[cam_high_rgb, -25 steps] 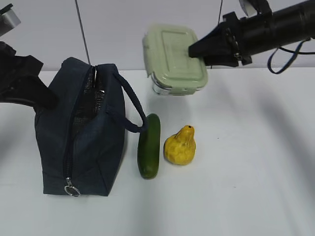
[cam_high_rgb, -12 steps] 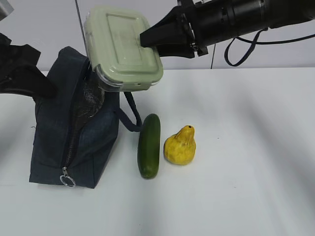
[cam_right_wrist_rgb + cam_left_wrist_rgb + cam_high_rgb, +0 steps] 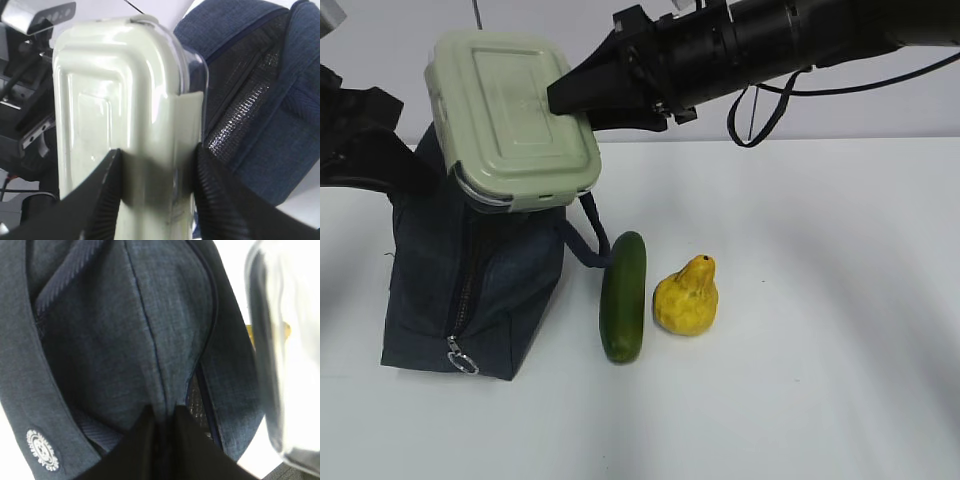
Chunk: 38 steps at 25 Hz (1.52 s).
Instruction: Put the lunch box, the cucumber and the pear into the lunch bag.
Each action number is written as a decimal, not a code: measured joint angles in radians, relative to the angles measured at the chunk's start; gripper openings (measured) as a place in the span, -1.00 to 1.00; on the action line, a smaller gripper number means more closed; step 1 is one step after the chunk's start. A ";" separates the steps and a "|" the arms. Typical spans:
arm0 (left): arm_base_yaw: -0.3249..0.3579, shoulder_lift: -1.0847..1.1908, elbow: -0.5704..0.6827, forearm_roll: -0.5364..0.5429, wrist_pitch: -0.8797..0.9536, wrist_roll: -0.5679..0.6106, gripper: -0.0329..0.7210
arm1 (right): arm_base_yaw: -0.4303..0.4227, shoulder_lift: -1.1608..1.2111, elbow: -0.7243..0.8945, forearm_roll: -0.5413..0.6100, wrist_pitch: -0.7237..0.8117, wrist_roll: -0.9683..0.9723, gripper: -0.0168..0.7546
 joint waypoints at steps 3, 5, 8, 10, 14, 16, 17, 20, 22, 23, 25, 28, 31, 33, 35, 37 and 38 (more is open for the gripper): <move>0.000 0.000 0.000 -0.002 -0.002 0.000 -0.86 | 0.013 0.010 0.000 -0.013 -0.016 0.000 -0.11; 0.000 0.000 0.000 -0.005 -0.002 0.000 -0.86 | 0.018 0.027 0.000 -0.027 -0.026 0.000 -0.11; 0.000 0.000 0.000 -0.011 -0.003 0.000 -0.86 | 0.026 0.061 -0.002 -0.039 -0.033 0.000 -0.11; 0.000 0.000 0.000 -0.018 -0.004 0.000 -0.86 | 0.026 0.084 -0.002 -0.065 -0.046 0.000 -0.11; 0.000 0.000 0.000 -0.033 -0.005 0.002 -0.86 | 0.028 0.096 -0.002 -0.145 -0.105 0.027 -0.11; 0.000 0.000 0.000 -0.037 -0.007 0.003 -0.86 | 0.028 0.095 -0.002 -0.171 -0.132 0.039 -0.11; 0.000 0.000 0.000 -0.039 -0.008 0.004 -0.86 | 0.029 0.095 -0.002 -0.176 -0.145 0.046 -0.11; 0.000 0.000 0.000 -0.040 -0.007 0.007 -0.86 | 0.030 0.095 -0.002 -0.179 -0.182 0.060 -0.11; 0.000 0.000 0.000 -0.044 -0.007 0.009 -0.87 | 0.032 0.095 -0.002 -0.180 -0.203 0.067 -0.11; 0.000 0.000 0.000 -0.047 -0.006 0.013 -0.86 | 0.032 0.095 -0.002 -0.180 -0.213 0.067 -0.11; 0.000 0.000 0.000 -0.053 -0.003 0.021 -0.86 | 0.035 0.095 -0.002 -0.182 -0.232 0.069 -0.11; 0.000 0.000 0.000 -0.076 0.004 0.038 -0.86 | 0.051 0.095 -0.002 -0.198 -0.252 0.071 -0.11; 0.000 0.000 0.000 -0.093 0.016 0.048 -0.86 | 0.067 0.095 -0.002 -0.206 -0.266 0.071 -0.11; 0.000 0.000 0.000 -0.093 0.022 0.048 -0.86 | 0.077 0.095 -0.002 -0.206 -0.276 0.075 -0.11; -0.002 0.000 0.000 -0.093 0.024 0.048 -0.86 | 0.091 0.097 -0.002 -0.206 -0.285 0.077 -0.11; -0.012 0.000 0.000 -0.093 0.024 0.048 -0.86 | 0.104 0.097 -0.002 -0.206 -0.287 0.079 -0.11; -0.020 0.000 0.000 -0.093 0.024 0.048 -0.86 | 0.109 0.097 -0.002 -0.206 -0.289 0.079 -0.11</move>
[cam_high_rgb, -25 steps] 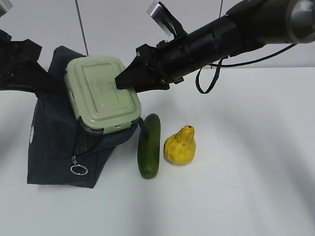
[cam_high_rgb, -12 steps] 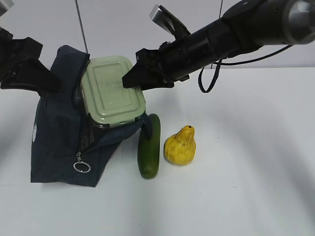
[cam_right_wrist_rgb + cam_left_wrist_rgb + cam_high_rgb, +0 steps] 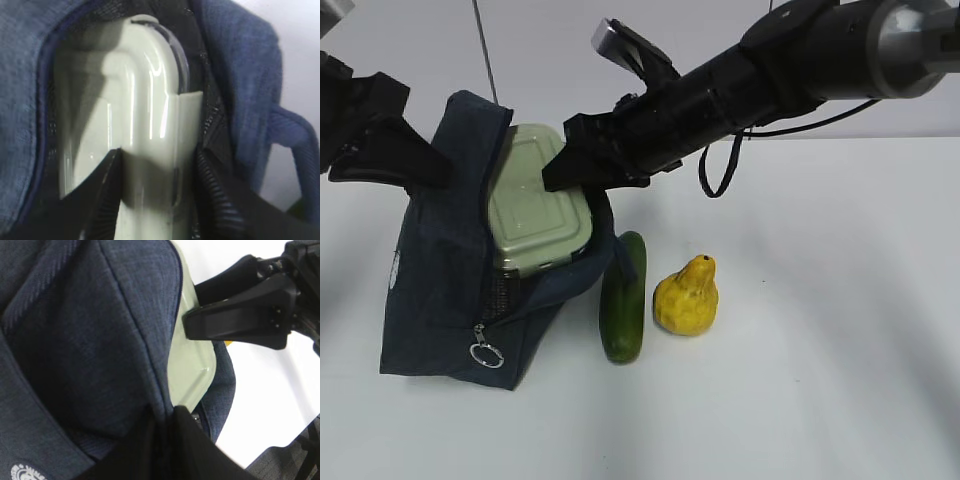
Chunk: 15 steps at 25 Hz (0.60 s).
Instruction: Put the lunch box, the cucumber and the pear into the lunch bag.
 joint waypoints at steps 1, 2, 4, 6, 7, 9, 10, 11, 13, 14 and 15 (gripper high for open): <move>-0.008 0.000 0.000 0.000 0.000 0.000 -0.86 | 0.006 0.000 0.000 0.002 -0.002 0.000 -0.11; -0.018 0.001 0.000 0.002 0.000 0.000 -0.86 | 0.013 0.000 0.000 0.002 -0.004 0.000 -0.11; -0.031 0.005 0.000 0.008 -0.004 0.000 -0.86 | 0.026 0.000 0.000 0.002 -0.009 0.002 -0.11; -0.035 0.009 0.000 0.010 -0.004 0.000 -0.86 | 0.040 0.001 0.000 0.002 -0.019 0.002 -0.11; -0.035 0.009 0.000 0.013 -0.004 0.000 -0.86 | 0.049 0.001 0.000 0.002 -0.026 0.002 -0.11; -0.035 0.009 0.000 0.014 -0.004 0.000 -0.86 | 0.067 0.001 0.000 0.000 -0.042 0.004 -0.11; -0.035 0.009 0.000 0.017 -0.004 0.000 -0.86 | 0.074 0.001 0.000 -0.002 -0.046 0.004 -0.11; -0.035 0.009 0.000 0.017 -0.004 0.000 -0.86 | 0.081 0.001 0.000 -0.004 -0.048 0.004 -0.11; -0.036 0.009 0.000 0.017 -0.003 0.000 -0.87 | 0.091 0.001 0.000 -0.012 -0.048 0.004 -0.11; -0.036 0.009 0.000 0.018 -0.003 0.000 -0.87 | 0.092 0.001 0.000 -0.012 -0.046 0.004 -0.11; -0.036 0.009 0.000 0.019 -0.003 0.000 -0.87 | 0.092 0.001 0.000 -0.014 -0.046 0.004 -0.11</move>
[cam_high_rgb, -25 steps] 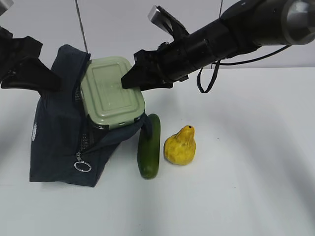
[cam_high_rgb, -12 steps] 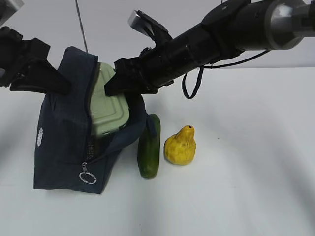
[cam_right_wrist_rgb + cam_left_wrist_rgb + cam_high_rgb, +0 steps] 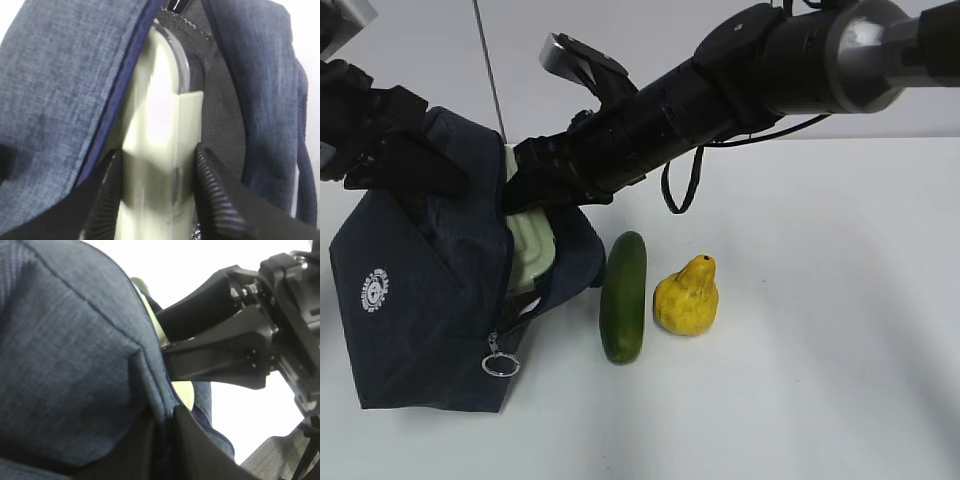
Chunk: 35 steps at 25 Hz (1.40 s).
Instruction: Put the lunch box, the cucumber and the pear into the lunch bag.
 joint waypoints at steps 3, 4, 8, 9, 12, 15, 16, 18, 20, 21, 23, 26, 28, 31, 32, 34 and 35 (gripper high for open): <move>-0.003 0.000 0.000 0.000 0.000 0.000 -0.87 | 0.000 0.000 0.000 -0.018 0.000 0.002 -0.11; -0.003 0.000 0.000 0.000 0.000 0.000 -0.87 | 0.000 0.000 0.000 -0.025 0.000 0.002 -0.11; -0.003 0.000 0.000 0.000 -0.001 0.000 -0.87 | 0.000 0.000 0.000 -0.053 0.012 0.002 -0.11; -0.003 0.000 0.000 0.000 -0.001 0.000 -0.87 | 0.000 0.000 0.000 -0.061 0.019 0.002 -0.11; -0.003 0.000 0.000 0.000 -0.002 0.000 -0.87 | 0.000 0.002 0.000 -0.072 0.030 0.002 -0.11; -0.003 0.000 0.000 0.000 -0.002 0.000 -0.87 | 0.000 0.011 0.000 -0.072 0.042 0.002 -0.11; -0.003 0.000 0.000 0.000 -0.003 0.000 -0.87 | 0.000 0.017 0.000 -0.064 0.050 0.002 -0.11; -0.003 0.000 0.000 0.000 -0.004 0.000 -0.87 | 0.000 0.039 0.000 -0.047 0.068 0.002 -0.11; -0.003 0.000 0.000 0.000 -0.004 0.000 -0.87 | 0.000 0.059 0.000 -0.021 0.080 -0.001 -0.11; -0.003 0.000 0.000 0.000 -0.004 0.000 -0.87 | 0.002 0.066 0.000 -0.010 0.082 -0.009 -0.11; -0.003 0.000 0.000 0.000 -0.004 0.000 -0.87 | 0.002 0.071 0.000 0.016 0.084 -0.024 -0.11; -0.003 0.000 0.000 0.000 -0.007 0.000 -0.87 | 0.002 0.071 0.000 0.045 0.084 -0.052 -0.11; -0.003 0.000 0.000 -0.001 -0.008 0.000 -0.87 | 0.002 0.072 0.000 0.067 0.084 -0.074 -0.11; -0.003 0.000 0.000 -0.001 -0.008 0.000 -0.87 | 0.002 0.075 0.000 0.113 0.084 -0.109 -0.11; -0.003 0.000 0.000 -0.001 -0.009 0.000 -0.87 | 0.002 0.077 0.000 0.126 0.084 -0.118 -0.11; -0.003 0.000 0.000 -0.001 -0.009 0.001 -0.87 | 0.002 0.080 0.000 0.137 0.082 -0.131 -0.11; -0.003 0.000 0.000 -0.001 -0.009 0.001 -0.87 | 0.002 0.081 0.000 0.137 0.082 -0.137 -0.11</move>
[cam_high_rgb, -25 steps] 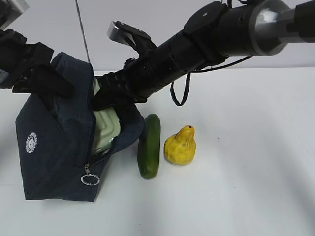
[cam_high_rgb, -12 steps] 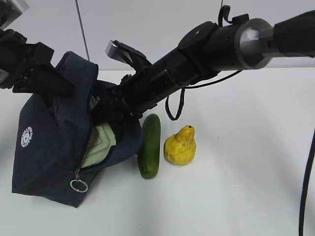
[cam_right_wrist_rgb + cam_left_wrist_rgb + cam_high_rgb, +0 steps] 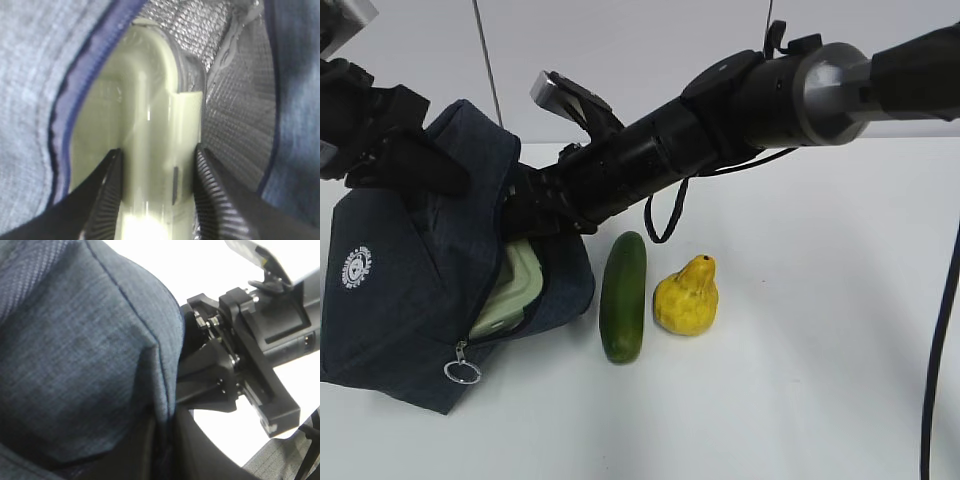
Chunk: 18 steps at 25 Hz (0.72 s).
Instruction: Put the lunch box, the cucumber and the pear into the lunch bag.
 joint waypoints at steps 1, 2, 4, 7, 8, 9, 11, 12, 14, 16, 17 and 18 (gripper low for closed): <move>0.000 0.000 0.000 0.001 0.000 0.000 -0.87 | 0.000 0.000 0.000 0.002 -0.001 -0.002 -0.11; 0.000 0.000 0.000 0.001 0.000 0.000 -0.87 | 0.000 0.000 0.000 0.002 -0.001 -0.002 -0.11; 0.000 0.000 0.000 0.001 0.000 0.000 -0.87 | 0.000 0.000 0.000 0.004 -0.001 -0.004 -0.11; 0.000 0.000 0.000 0.001 0.001 0.000 -0.87 | 0.000 0.001 0.000 0.004 -0.004 -0.006 -0.10; 0.000 0.000 0.000 0.001 0.004 0.000 -0.87 | 0.000 0.001 0.000 0.004 -0.004 -0.006 -0.09; 0.000 0.000 0.000 0.001 0.005 0.000 -0.87 | 0.000 0.002 0.000 0.008 -0.004 -0.006 -0.06; 0.000 0.000 0.000 0.001 0.009 0.000 -0.87 | 0.000 0.002 0.000 0.008 -0.009 -0.006 -0.01; 0.000 0.000 0.000 0.001 0.010 0.000 -0.87 | 0.000 0.002 0.000 0.016 -0.009 -0.006 0.02; 0.000 0.000 0.000 0.001 0.011 0.000 -0.87 | 0.000 0.002 -0.002 0.038 -0.006 -0.006 0.11; 0.000 0.000 0.000 0.002 0.011 0.000 -0.87 | 0.000 0.002 -0.005 0.047 -0.006 -0.006 0.23; 0.000 0.000 0.000 0.002 0.012 0.000 -0.87 | 0.000 0.002 -0.005 0.049 -0.006 -0.006 0.26; 0.000 0.000 0.000 0.002 0.012 0.000 -0.87 | 0.000 0.002 -0.005 0.049 -0.006 -0.006 0.30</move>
